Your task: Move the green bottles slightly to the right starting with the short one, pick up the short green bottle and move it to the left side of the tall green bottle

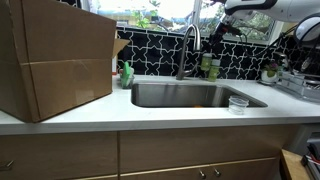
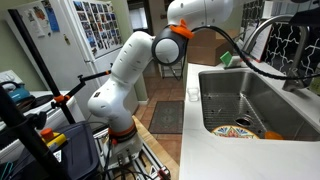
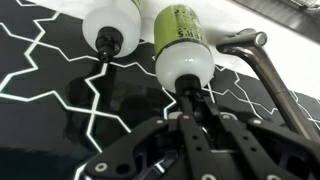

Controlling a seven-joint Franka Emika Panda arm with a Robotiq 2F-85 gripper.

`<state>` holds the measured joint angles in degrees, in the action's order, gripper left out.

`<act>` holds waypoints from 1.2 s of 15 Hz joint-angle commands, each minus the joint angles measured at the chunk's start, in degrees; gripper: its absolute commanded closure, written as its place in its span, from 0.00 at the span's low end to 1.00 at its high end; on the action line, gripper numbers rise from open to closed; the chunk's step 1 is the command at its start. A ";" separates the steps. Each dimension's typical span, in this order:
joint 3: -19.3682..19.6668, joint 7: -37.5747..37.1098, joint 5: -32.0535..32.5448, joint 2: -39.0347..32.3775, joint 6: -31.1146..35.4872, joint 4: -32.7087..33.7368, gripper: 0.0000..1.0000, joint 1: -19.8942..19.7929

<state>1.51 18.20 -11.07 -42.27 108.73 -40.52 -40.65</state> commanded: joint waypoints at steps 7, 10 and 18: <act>-0.67 1.29 -0.45 -5.25 -0.50 1.15 0.96 -0.57; -0.60 1.18 -0.40 -6.13 -0.07 1.16 0.96 -0.54; -0.85 0.01 -1.15 -3.95 -0.27 0.12 0.36 -0.74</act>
<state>1.19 18.77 -11.07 -47.68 108.87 -40.35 -40.76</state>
